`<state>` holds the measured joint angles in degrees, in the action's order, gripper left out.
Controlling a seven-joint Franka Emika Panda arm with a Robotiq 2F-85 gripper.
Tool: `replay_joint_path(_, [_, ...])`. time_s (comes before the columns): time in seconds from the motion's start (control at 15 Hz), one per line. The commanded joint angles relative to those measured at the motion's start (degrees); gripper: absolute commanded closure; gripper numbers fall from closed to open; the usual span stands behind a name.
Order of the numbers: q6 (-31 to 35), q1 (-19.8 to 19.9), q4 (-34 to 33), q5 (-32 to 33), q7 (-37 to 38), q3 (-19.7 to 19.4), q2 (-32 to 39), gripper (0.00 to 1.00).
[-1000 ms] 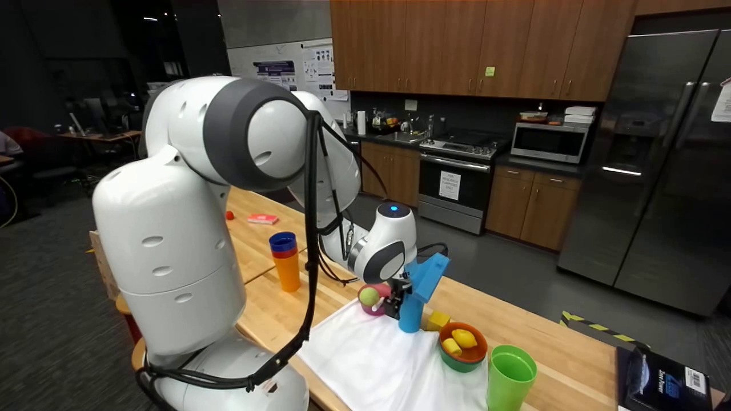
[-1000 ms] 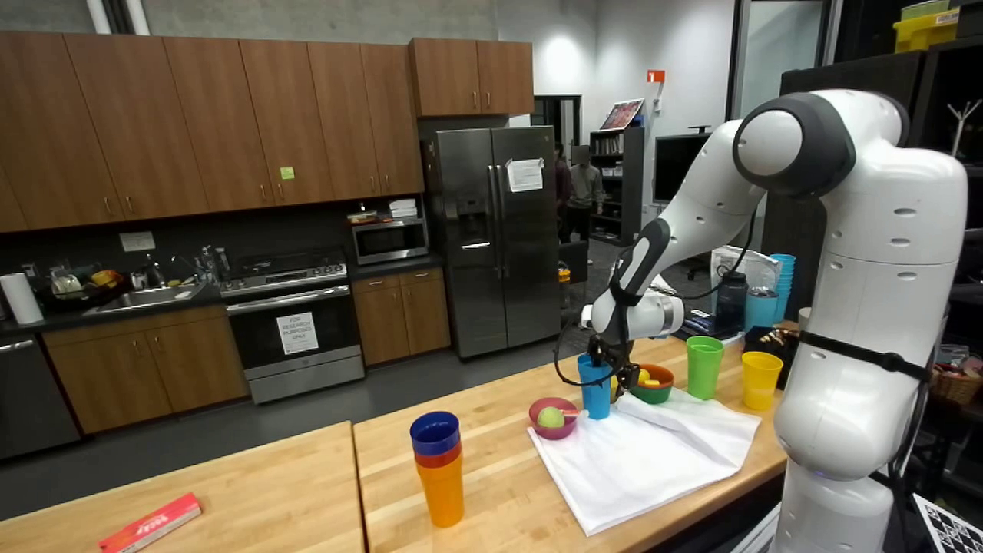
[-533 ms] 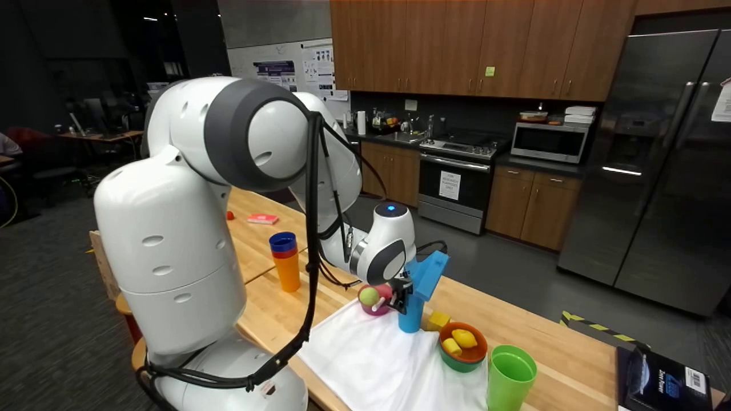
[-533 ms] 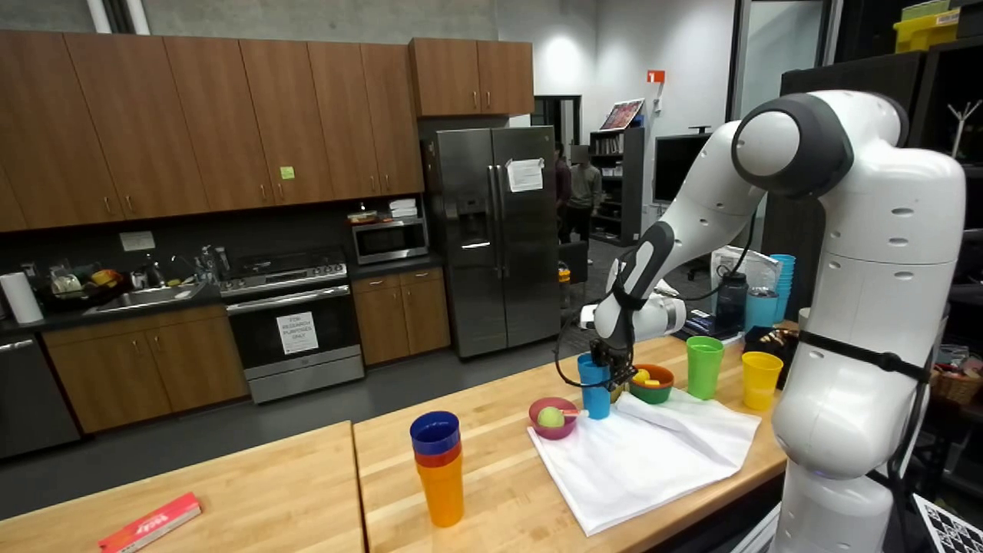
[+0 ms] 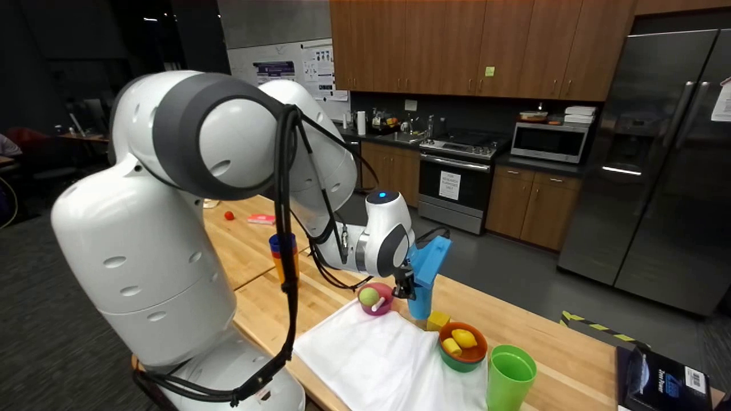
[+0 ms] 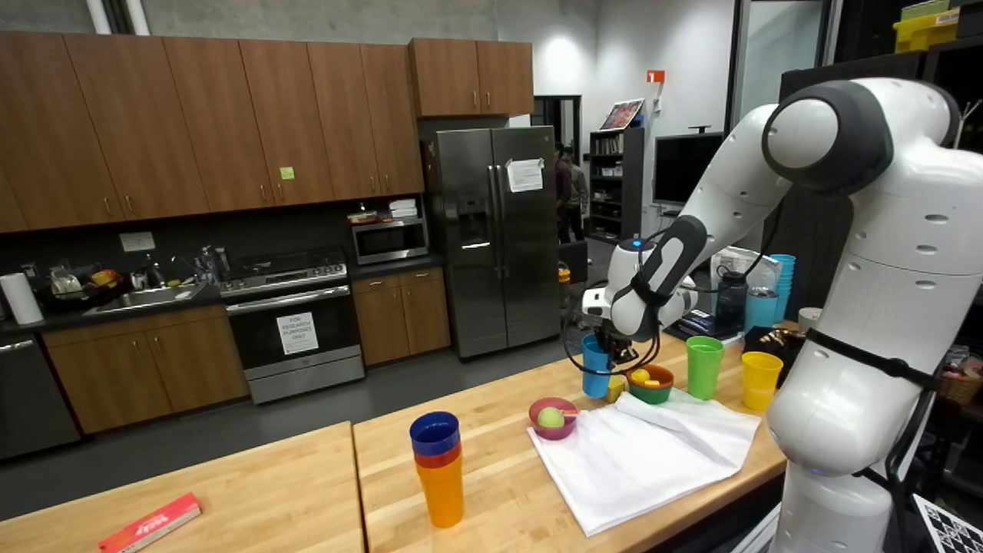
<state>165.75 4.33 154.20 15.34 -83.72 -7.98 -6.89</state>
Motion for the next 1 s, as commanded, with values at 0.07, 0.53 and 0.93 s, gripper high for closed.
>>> replay_joint_path(0.07, [-5.42,-1.44,3.38,-1.82,1.3,0.36,-10.24,0.98])
replay_joint_path(0.53, [-16.99,-9.74,5.25,-8.34,-1.53,0.48,-19.79,0.98])
replay_joint_path(0.93, [-24.73,-15.15,4.61,-7.72,1.17,5.91,-25.02,0.98])
